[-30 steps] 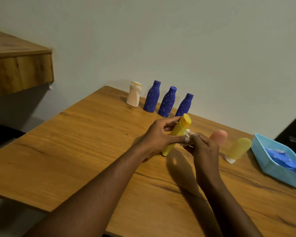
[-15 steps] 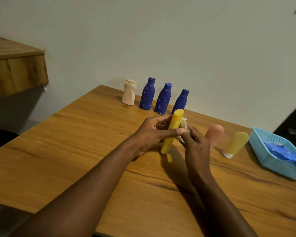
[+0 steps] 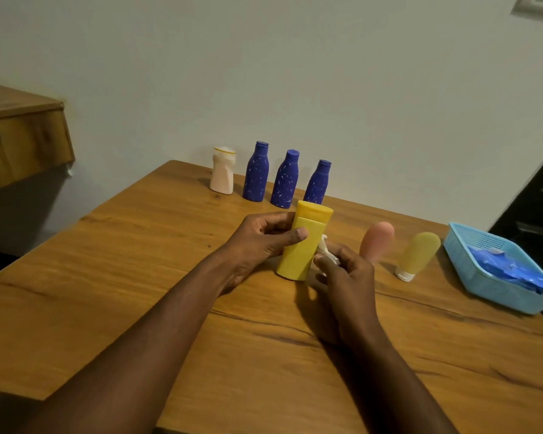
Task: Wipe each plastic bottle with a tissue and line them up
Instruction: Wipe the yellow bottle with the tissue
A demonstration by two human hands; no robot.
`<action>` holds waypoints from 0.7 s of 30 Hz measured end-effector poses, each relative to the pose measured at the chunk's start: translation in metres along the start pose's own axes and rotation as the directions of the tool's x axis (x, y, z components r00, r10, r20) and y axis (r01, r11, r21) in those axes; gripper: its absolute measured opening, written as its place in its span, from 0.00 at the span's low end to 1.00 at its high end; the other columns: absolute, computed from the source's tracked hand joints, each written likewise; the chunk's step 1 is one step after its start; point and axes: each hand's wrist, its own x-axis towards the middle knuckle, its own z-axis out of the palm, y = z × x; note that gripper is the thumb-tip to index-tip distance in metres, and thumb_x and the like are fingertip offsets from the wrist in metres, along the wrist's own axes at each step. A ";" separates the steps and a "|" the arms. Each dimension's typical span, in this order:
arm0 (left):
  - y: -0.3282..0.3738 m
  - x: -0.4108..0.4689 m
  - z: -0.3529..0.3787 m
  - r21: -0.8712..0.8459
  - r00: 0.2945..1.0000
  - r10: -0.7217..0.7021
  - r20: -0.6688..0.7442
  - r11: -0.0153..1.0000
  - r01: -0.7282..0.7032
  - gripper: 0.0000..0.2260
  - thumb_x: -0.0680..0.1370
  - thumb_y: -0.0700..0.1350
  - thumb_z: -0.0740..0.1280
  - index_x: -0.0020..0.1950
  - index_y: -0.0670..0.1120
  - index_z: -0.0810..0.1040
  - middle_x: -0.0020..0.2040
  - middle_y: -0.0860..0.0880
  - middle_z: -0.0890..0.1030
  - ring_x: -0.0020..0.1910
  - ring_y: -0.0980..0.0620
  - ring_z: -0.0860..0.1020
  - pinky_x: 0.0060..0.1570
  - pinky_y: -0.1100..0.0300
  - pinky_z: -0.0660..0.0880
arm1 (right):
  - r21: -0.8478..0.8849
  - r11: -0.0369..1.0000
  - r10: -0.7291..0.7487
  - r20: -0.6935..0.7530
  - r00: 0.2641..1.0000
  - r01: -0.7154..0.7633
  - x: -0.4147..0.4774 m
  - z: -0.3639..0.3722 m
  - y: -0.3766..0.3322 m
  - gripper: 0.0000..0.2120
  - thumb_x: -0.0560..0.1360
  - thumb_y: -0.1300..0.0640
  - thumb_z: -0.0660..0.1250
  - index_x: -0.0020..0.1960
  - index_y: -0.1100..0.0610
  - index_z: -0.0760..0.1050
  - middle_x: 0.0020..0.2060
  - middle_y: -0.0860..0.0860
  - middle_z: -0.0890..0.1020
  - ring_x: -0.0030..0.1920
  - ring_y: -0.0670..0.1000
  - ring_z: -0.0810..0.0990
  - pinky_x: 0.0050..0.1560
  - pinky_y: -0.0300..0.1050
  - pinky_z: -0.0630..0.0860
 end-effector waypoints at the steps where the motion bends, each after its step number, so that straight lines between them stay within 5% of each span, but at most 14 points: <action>1: 0.000 0.000 0.000 -0.001 1.000 0.004 -0.013 1.000 -0.004 0.19 0.76 0.45 0.75 0.68 0.50 0.81 0.62 0.53 0.85 0.63 0.53 0.81 0.64 0.47 0.78 | -0.003 1.000 -0.006 -0.017 1.000 0.006 0.000 -0.001 0.000 0.12 0.81 0.58 0.65 0.59 0.49 0.82 0.53 0.45 0.85 0.56 0.47 0.83 0.59 0.56 0.80; 15: 0.001 -0.009 -0.009 0.092 1.000 -0.004 -0.009 0.996 0.005 0.21 0.73 0.42 0.78 0.66 0.50 0.81 0.60 0.53 0.85 0.60 0.53 0.83 0.60 0.45 0.81 | -0.263 0.965 -0.001 0.048 0.999 0.013 -0.010 -0.002 0.000 0.11 0.78 0.61 0.64 0.49 0.50 0.84 0.40 0.41 0.84 0.43 0.40 0.80 0.43 0.42 0.77; 21: -0.003 -0.010 -0.002 0.194 1.000 0.016 0.015 0.981 -0.018 0.20 0.72 0.41 0.79 0.62 0.52 0.81 0.56 0.56 0.86 0.57 0.57 0.83 0.51 0.58 0.83 | -0.253 0.963 -0.115 -0.060 0.992 0.097 -0.011 -0.017 0.001 0.11 0.76 0.63 0.66 0.53 0.52 0.84 0.44 0.42 0.84 0.47 0.41 0.81 0.47 0.39 0.77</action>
